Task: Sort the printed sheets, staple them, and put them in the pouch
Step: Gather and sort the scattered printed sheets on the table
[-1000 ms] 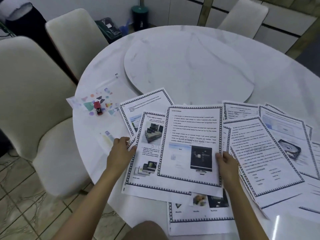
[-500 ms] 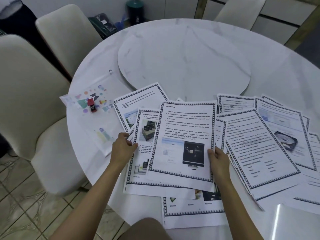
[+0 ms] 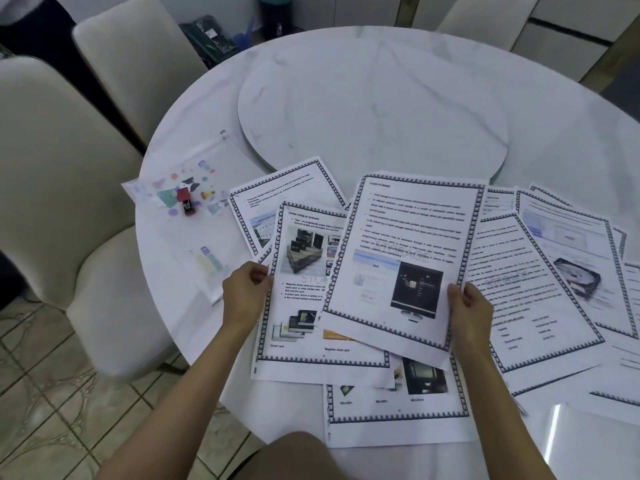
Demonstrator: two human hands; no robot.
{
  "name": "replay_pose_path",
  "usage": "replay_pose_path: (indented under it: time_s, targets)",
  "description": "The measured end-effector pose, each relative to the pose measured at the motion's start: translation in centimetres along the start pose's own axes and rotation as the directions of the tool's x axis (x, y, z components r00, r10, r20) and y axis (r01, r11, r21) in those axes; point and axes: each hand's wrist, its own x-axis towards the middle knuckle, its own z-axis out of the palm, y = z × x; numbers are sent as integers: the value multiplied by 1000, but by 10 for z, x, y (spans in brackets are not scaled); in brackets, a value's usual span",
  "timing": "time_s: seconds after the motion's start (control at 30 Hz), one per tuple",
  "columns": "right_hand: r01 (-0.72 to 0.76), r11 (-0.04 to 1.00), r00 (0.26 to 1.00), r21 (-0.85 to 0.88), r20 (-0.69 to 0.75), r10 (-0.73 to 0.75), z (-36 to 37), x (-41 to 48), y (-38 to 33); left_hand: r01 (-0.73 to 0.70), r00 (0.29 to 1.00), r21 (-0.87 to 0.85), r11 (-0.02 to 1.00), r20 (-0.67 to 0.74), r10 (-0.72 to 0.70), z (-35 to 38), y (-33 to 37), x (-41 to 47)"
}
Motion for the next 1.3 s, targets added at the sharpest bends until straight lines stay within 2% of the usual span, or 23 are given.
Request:
replay_pose_path:
  time_s: [0.13, 0.4, 0.57, 0.67, 0.73, 0.87, 0.97, 1.1, 1.2, 1.3]
  targets:
    - [-1, 1000, 1000, 11, -15, 1, -6, 4, 2, -14, 1000, -33, 999, -2, 14, -2, 0, -2]
    - [-3, 999, 999, 36, 51, 2, 8, -7, 8, -105, 993, -168, 980, 38, 113, -1, -6, -12]
    - [-20, 1000, 979, 4, 201, 19, 39, -29, 2, -66, 994, -289, 955, 64, 88, 6, -11, -19]
    - [1, 1000, 959, -24, 284, 6, 55, -43, 2, -8, 990, -278, 960, 132, 47, 11, -11, -21]
    - [13, 999, 948, -34, 317, -1, 62, -49, 1, 4, 992, -247, 969, 125, 28, 12, -14, -20]
    - [87, 995, 953, -43, 293, -71, 57, -50, -3, -45, 990, -205, 978, 122, 71, 7, -17, -19]
    - [107, 993, 968, -52, 233, -92, 50, -38, -3, -133, 978, -243, 961, 126, 167, 0, -10, -21]
    - [7, 1000, 951, 24, 310, -14, 45, -25, -11, -213, 944, -361, 908, 163, 286, -8, 6, -26]
    - [-61, 995, 900, 76, 436, 22, 40, -23, -18, -183, 947, -426, 886, 167, 276, -7, 20, -30]
    - [-97, 986, 888, 137, 459, 24, 36, -21, -18, -134, 951, -483, 866, 182, 249, -4, 29, -37]
